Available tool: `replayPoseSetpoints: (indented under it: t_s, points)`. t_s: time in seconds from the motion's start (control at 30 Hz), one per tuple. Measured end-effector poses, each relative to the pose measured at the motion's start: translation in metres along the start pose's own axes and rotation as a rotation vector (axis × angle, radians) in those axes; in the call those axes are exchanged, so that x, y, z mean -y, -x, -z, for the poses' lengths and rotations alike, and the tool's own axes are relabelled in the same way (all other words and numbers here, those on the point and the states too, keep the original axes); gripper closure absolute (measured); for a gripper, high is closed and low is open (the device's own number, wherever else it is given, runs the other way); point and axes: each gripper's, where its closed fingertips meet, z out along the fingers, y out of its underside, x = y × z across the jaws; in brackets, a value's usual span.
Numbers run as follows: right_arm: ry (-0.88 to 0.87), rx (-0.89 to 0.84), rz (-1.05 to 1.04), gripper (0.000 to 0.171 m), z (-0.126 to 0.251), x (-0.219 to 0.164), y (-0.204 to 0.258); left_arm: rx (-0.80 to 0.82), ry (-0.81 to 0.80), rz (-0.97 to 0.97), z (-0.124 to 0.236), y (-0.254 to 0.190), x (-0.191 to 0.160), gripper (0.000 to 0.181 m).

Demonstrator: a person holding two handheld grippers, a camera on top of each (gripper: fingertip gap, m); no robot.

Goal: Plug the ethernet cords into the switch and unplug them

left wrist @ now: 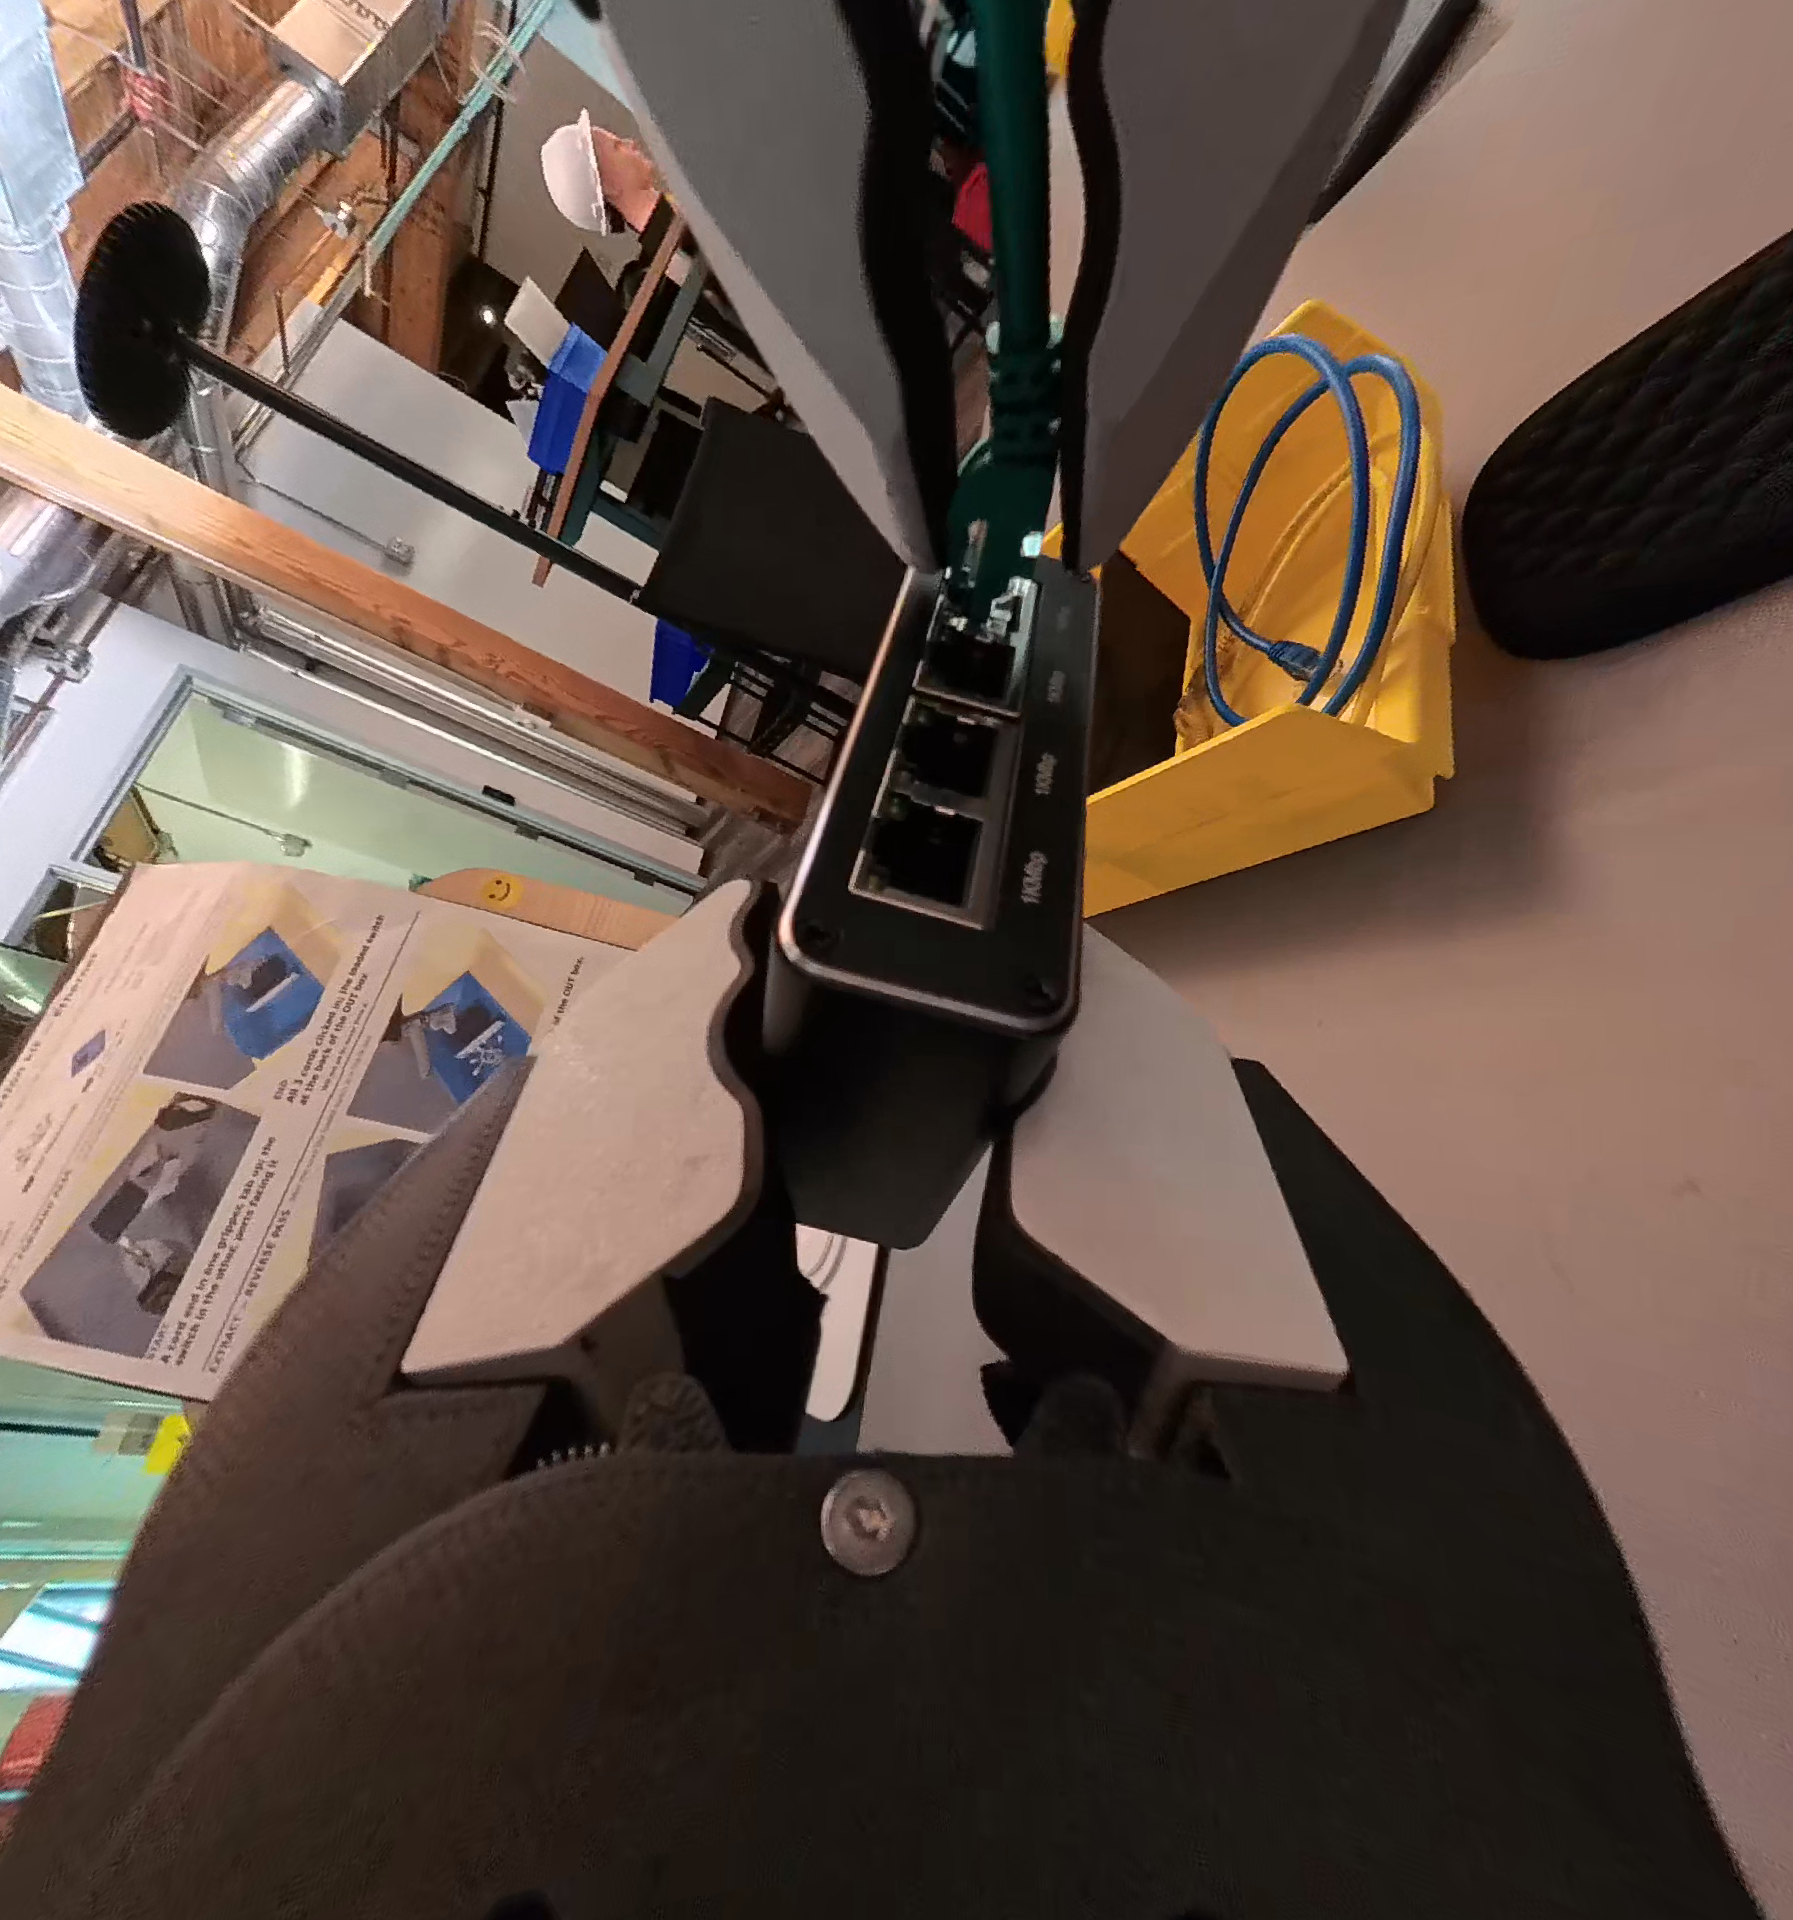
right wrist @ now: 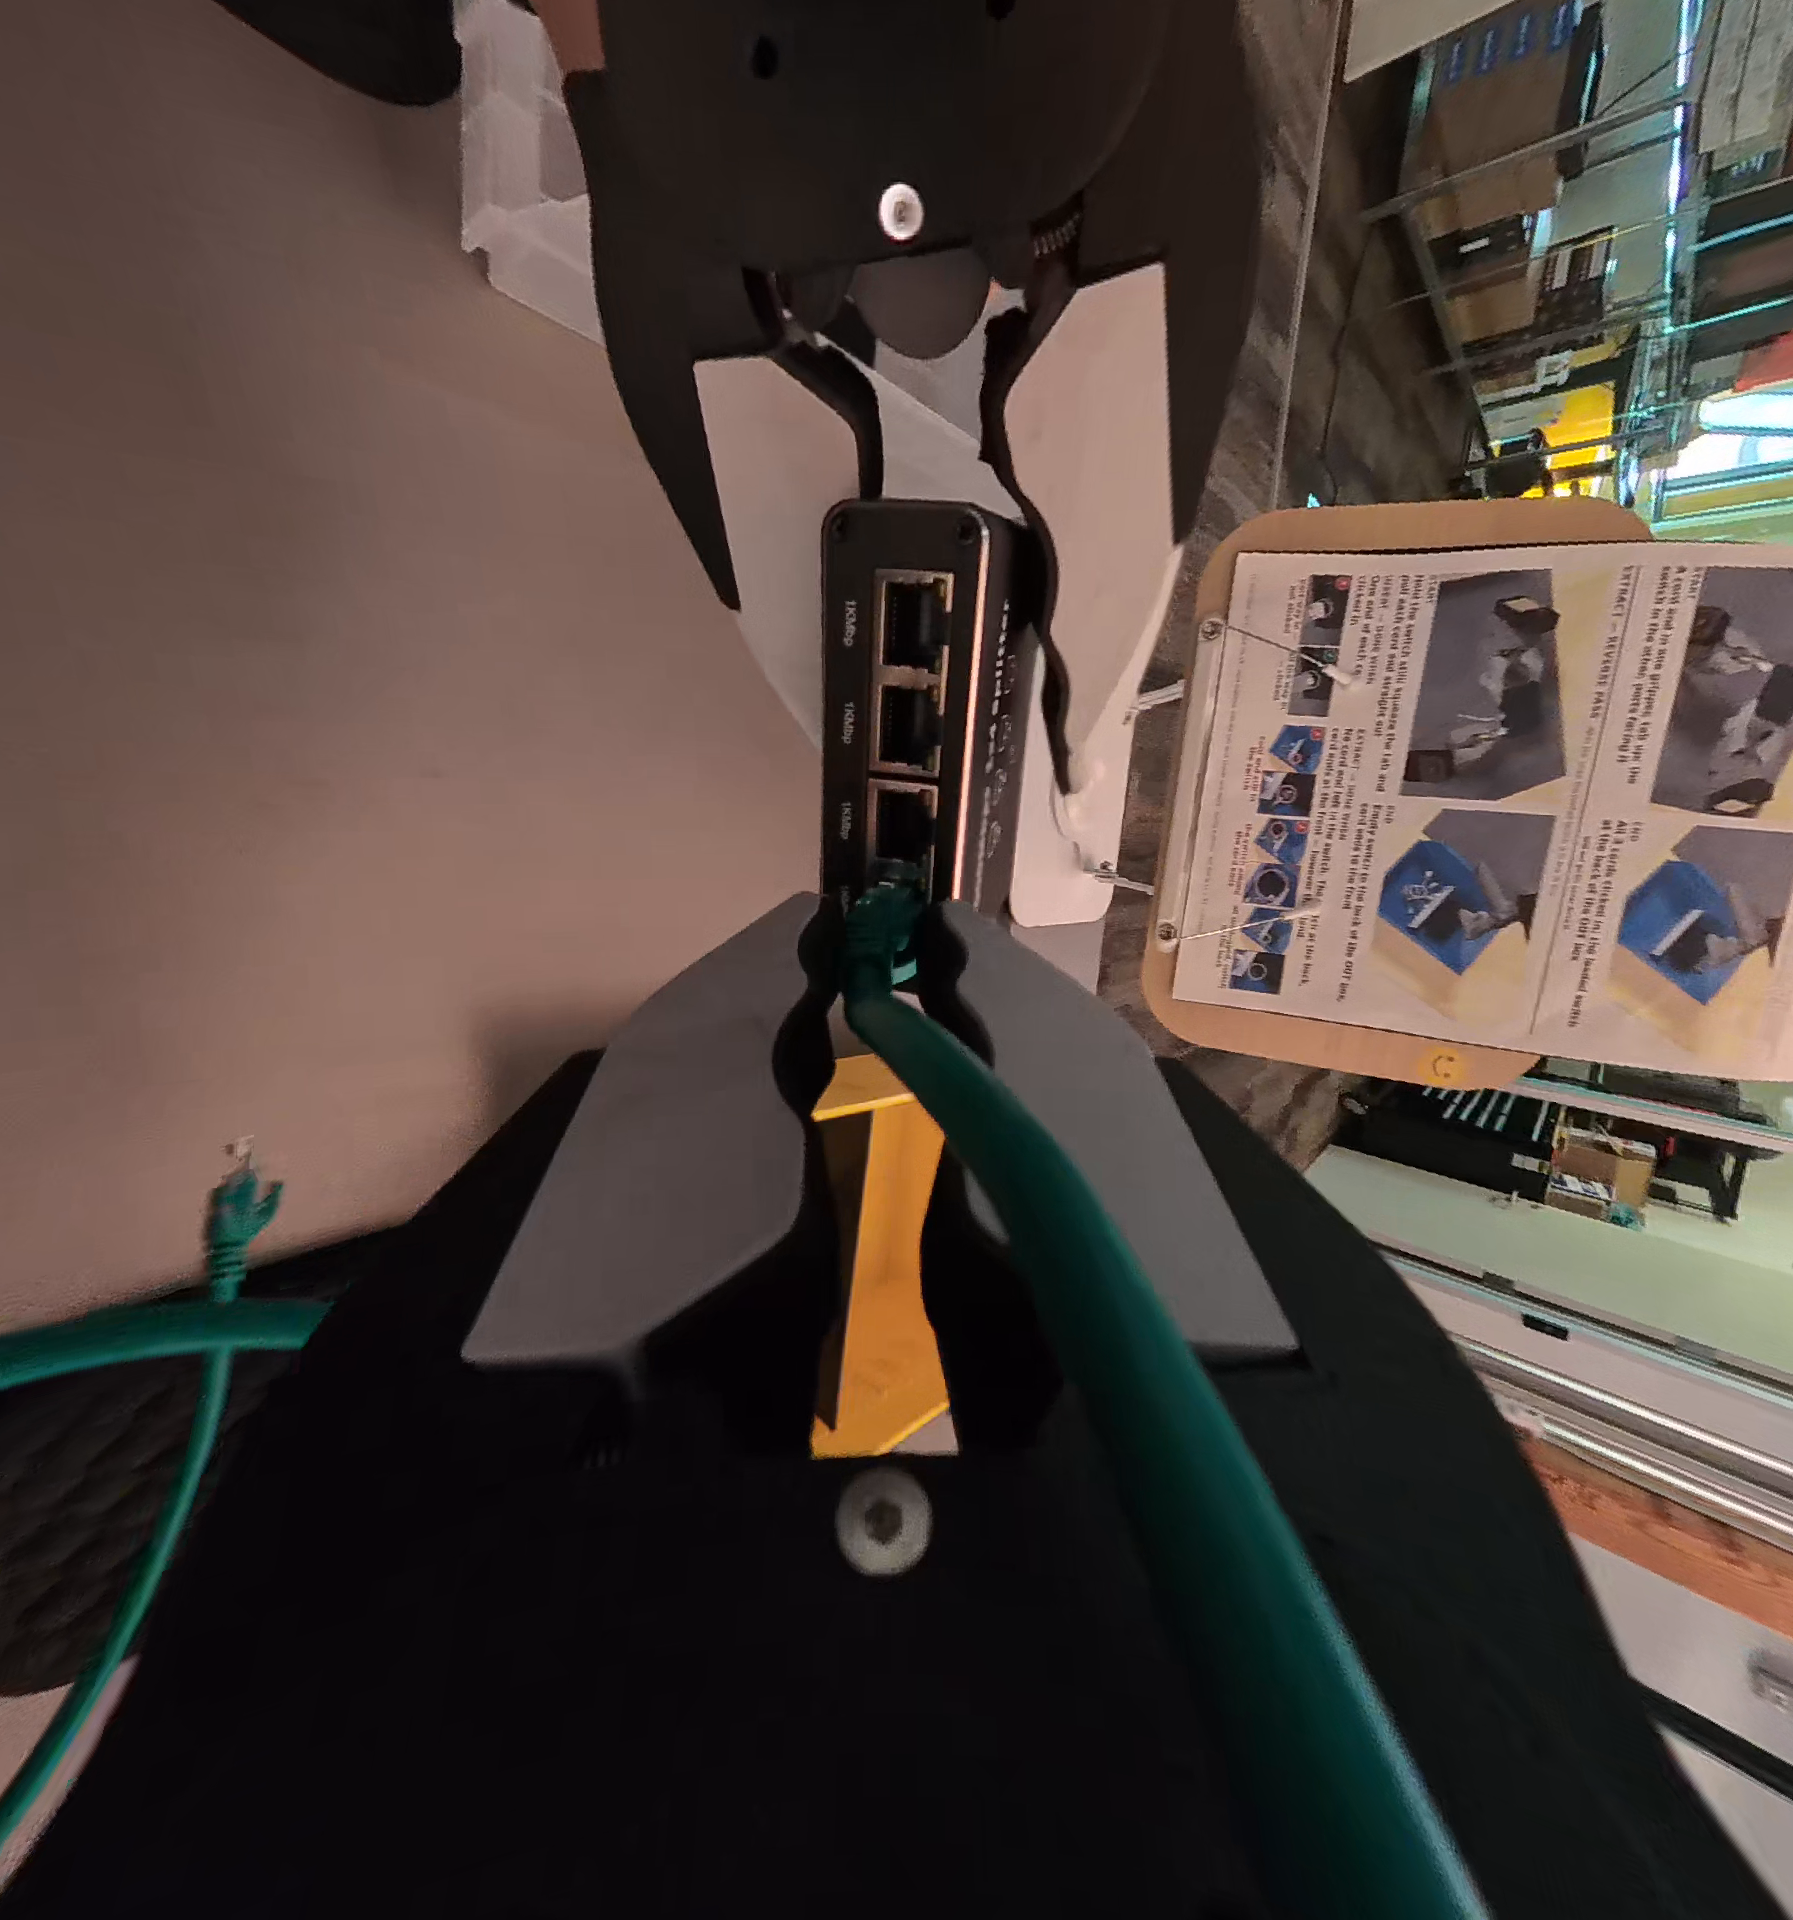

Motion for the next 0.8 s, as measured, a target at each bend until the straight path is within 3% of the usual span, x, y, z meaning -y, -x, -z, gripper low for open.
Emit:
replayPoseSetpoints:
  t_s: [0.43, 0.57, 0.67, 0.8]
  points:
    - [0.02, -0.023, -0.016, 0.156, 0.007, -0.01, 0.019, -0.066, 0.013, -0.023, -0.007, -0.021, 0.008, 0.14]
    - [-0.07, -0.109, 0.01, 0.156, 0.025, 0.003, 0.005, -0.032, -0.007, 0.01, 0.009, -0.012, 0.026, 0.142]
    - [-0.068, -0.204, 0.146, 0.156, 0.033, 0.011, -0.001, 0.013, -0.043, -0.003, 0.018, -0.005, 0.035, 0.144]
    - [-0.033, -0.17, 0.168, 0.156, 0.031, 0.01, 0.002, 0.011, -0.039, -0.018, 0.018, -0.008, 0.037, 0.143]
